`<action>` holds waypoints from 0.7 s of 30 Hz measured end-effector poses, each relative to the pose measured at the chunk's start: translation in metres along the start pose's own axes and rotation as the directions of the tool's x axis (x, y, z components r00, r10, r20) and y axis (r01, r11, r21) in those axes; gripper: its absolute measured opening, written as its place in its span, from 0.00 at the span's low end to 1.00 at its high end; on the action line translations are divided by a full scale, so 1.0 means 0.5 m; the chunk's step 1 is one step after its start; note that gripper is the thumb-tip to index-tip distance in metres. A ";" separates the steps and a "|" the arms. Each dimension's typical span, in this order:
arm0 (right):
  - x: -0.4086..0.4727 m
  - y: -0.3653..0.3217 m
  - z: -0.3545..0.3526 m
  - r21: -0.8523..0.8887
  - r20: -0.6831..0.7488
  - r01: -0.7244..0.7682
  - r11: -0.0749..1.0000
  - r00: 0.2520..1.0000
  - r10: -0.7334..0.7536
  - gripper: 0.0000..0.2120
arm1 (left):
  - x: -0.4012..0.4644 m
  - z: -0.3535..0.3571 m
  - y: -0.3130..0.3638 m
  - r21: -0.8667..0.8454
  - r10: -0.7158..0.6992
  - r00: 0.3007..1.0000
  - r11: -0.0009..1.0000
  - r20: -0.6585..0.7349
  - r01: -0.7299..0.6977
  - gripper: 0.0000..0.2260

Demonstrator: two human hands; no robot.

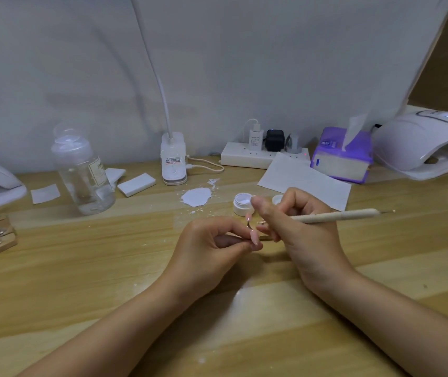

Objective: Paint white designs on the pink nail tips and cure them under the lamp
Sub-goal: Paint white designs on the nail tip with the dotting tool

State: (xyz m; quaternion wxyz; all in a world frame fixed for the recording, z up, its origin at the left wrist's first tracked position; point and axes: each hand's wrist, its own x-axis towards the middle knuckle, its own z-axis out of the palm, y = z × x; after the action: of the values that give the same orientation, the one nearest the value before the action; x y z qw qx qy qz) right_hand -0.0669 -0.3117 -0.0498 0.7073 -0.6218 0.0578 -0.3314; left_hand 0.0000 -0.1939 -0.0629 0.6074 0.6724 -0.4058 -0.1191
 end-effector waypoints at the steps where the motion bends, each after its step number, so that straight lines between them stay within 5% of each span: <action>1: -0.002 0.004 0.001 -0.006 0.004 -0.001 1.000 1.000 0.001 0.18 | 0.000 0.000 -0.001 0.001 0.007 1.000 1.000 0.004 -0.007 0.13; 21: 0.009 0.017 -0.004 -0.021 0.036 -0.026 0.999 0.999 0.027 0.18 | 0.002 0.002 -0.004 0.015 -0.008 0.998 1.000 0.056 0.008 0.13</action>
State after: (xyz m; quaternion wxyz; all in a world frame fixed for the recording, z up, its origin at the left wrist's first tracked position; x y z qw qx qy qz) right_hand -0.0611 -0.3156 -0.0569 0.7061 -0.6341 0.0565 -0.3101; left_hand 0.0012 -0.1954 -0.0647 0.5903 0.6750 -0.4209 -0.1373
